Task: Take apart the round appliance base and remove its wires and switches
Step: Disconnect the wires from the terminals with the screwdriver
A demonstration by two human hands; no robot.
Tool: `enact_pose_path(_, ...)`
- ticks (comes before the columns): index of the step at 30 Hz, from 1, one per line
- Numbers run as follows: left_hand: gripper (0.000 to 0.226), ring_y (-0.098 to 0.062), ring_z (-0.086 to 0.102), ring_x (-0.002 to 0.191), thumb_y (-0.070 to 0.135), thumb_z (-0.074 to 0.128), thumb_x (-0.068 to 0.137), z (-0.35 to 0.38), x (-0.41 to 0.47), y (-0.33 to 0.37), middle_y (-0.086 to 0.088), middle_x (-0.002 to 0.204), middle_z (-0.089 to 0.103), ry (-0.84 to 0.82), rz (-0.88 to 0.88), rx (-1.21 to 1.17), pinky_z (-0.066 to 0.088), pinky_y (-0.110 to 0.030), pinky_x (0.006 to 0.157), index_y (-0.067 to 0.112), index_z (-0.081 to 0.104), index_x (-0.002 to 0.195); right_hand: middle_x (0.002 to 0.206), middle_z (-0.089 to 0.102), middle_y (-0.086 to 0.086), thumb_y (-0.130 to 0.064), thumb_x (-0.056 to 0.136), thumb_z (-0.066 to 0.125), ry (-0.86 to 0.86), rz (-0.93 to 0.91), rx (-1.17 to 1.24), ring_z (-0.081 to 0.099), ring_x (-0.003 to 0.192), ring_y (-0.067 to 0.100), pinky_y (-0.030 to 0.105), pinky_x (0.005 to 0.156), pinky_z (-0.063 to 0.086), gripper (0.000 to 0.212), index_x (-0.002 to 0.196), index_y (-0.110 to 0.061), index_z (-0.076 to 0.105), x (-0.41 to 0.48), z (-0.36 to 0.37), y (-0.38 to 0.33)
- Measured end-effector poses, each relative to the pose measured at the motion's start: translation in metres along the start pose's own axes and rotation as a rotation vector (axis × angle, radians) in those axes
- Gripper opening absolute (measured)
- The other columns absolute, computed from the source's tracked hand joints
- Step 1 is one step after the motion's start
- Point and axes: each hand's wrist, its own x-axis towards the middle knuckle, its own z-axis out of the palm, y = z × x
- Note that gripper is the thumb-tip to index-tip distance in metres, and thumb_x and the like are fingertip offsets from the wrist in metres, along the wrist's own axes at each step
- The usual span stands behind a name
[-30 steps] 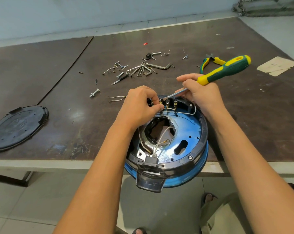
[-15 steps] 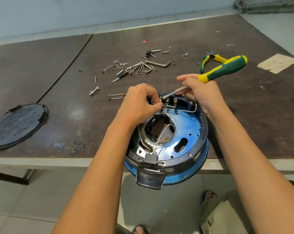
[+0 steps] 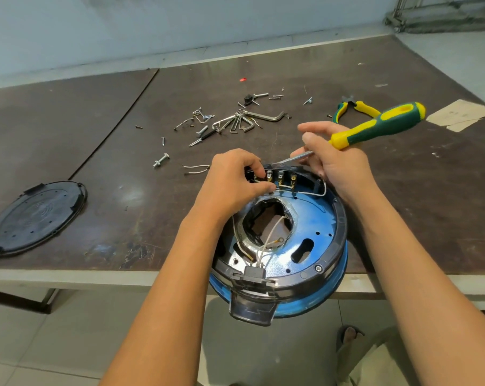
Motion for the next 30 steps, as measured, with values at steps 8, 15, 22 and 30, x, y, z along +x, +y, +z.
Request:
enact_pose_path(8, 0.044, -0.020, 0.057, 0.106, 0.038, 0.090, 0.065, -0.025, -0.001, 0.002, 0.001, 0.111, 0.061, -0.054, -0.053, 0.156, 0.050, -0.040, 0.090, 0.024, 0.063, 0.097, 0.088, 0.078, 0.012, -0.015, 0.094, 0.073, -0.216, -0.072, -0.063, 0.073, 0.072, 0.011, 0.018, 0.063, 0.054, 0.018, 0.111, -0.013, 0.073, -0.006, 0.000, -0.002)
enact_pose_path(15, 0.025, -0.018, 0.058, 0.086, 0.037, 0.082, 0.077, -0.016, -0.011, -0.002, 0.000, 0.089, 0.065, -0.048, -0.083, 0.148, 0.049, -0.038, 0.078, 0.015, 0.071, 0.082, 0.089, 0.078, 0.011, -0.025, 0.086, 0.082, -0.220, -0.175, -0.166, 0.074, 0.076, 0.016, 0.022, 0.065, 0.057, 0.018, 0.100, -0.016, 0.077, -0.008, -0.002, -0.003)
enact_pose_path(22, 0.020, -0.018, 0.060, 0.093, 0.035, 0.079, 0.081, -0.014, -0.012, -0.004, 0.000, 0.096, 0.068, -0.041, -0.047, 0.136, 0.049, -0.039, 0.085, 0.015, 0.076, 0.080, 0.089, 0.079, 0.008, -0.040, 0.080, 0.083, -0.274, -0.209, -0.254, 0.076, 0.087, 0.030, 0.057, 0.083, 0.060, 0.023, 0.093, -0.022, 0.079, -0.007, -0.005, -0.006)
enact_pose_path(30, 0.014, -0.017, 0.062, 0.094, 0.028, 0.076, 0.086, -0.013, -0.014, -0.003, -0.001, 0.104, 0.068, -0.033, -0.036, 0.127, 0.051, -0.039, 0.086, 0.014, 0.078, 0.085, 0.085, 0.078, 0.005, -0.021, 0.086, 0.082, -0.343, -0.279, -0.311, 0.074, 0.079, 0.023, 0.032, 0.071, 0.061, 0.009, 0.092, -0.015, 0.080, -0.004, -0.004, -0.008)
